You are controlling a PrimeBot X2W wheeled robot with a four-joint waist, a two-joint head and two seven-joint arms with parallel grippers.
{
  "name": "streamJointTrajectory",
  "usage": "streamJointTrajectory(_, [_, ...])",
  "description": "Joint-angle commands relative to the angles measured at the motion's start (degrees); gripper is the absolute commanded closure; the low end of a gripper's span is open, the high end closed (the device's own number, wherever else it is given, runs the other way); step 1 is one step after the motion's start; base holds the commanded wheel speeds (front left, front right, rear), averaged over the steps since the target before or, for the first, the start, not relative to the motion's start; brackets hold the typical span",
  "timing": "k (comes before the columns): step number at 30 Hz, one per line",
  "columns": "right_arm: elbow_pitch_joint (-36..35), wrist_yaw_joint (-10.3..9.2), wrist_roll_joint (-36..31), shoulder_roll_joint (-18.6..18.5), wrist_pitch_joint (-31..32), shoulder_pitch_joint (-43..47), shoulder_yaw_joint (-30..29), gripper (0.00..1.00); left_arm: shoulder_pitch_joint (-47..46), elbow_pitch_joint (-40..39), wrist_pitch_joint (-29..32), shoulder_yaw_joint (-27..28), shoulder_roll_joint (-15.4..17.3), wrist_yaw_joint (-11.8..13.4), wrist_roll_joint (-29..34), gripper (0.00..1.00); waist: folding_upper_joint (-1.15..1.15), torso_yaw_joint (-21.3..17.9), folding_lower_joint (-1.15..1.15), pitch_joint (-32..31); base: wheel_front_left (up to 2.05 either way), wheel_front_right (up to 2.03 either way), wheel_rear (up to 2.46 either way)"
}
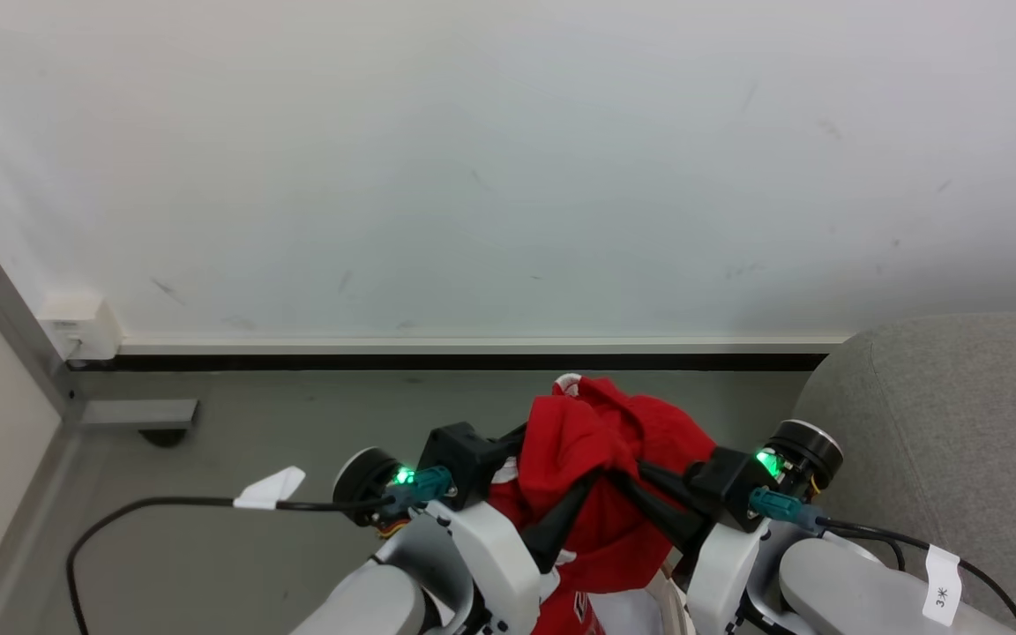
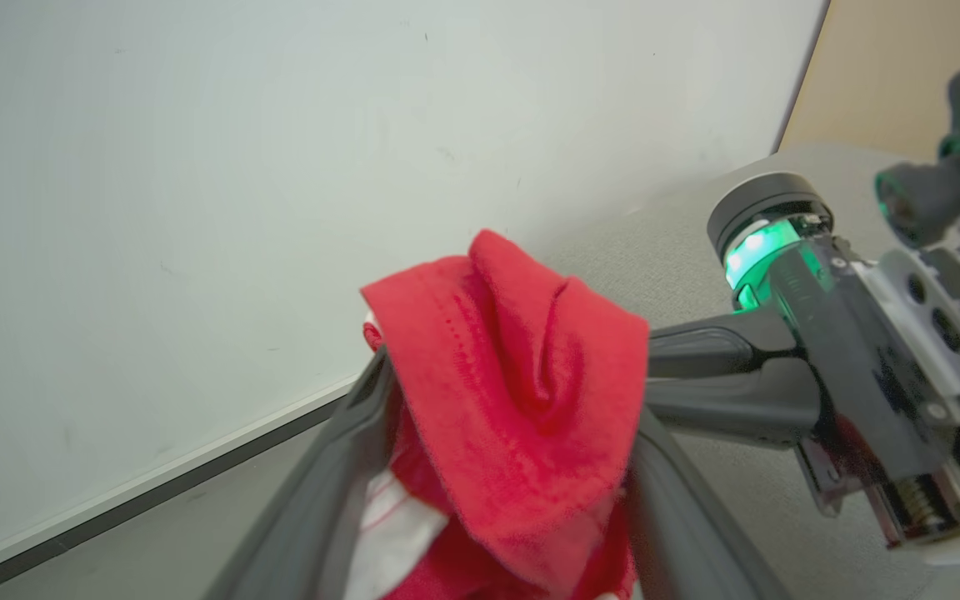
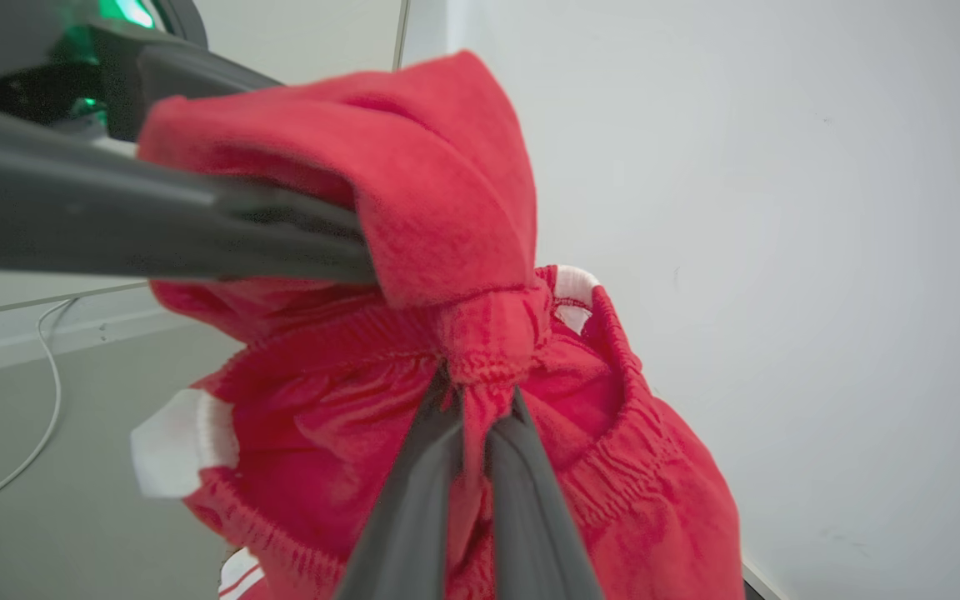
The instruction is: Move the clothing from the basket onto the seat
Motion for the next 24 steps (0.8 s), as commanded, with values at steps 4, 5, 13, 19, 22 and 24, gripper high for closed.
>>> streamJointTrajectory(4, [0.1,-0.14,-0.6,-0.4,-0.2,0.7,-0.4,1.00,-0.5,-0.1,-0.5,0.1,0.4,0.3,0.4,0.00,0.00,0.2,0.00,0.0,0.00,0.00,0.00])
streamJointTrajectory(5, [0.1,-0.14,-0.6,-0.4,-0.2,0.8,-0.5,1.00,-0.5,-0.1,-0.6,0.0,0.4,0.4,0.3,0.00,0.00,0.2,0.00,0.0,0.00,0.00,0.00])
streamJointTrajectory(13, [0.3,-0.14,-0.6,-1.3,-0.2,1.4,-1.3,1.00,-0.2,-0.4,-0.8,-0.2,0.7,0.8,-0.1,0.00,0.00,0.4,0.00,-0.1,0.00,0.00,0.00])
streamJointTrajectory(19, [0.3,-0.14,-0.8,-1.7,-0.2,1.6,-2.0,1.00,0.2,-0.7,-0.7,-0.4,1.0,1.2,-0.3,0.00,0.00,0.4,0.00,0.0,0.00,0.00,0.00])
streamJointTrajectory(22, [0.4,-0.14,-0.9,-2.0,-0.2,1.7,-2.5,1.00,0.4,-0.7,-0.8,-0.3,1.0,1.3,-0.4,0.00,0.00,0.2,0.00,0.0,0.00,0.00,0.00])
streamJointTrajectory(24, [0.3,-0.14,-1.0,-2.1,-0.2,1.8,-2.7,1.00,0.5,-0.6,-0.9,-0.4,1.1,1.4,-0.5,0.00,0.00,-0.1,0.00,0.0,0.00,0.00,0.00])
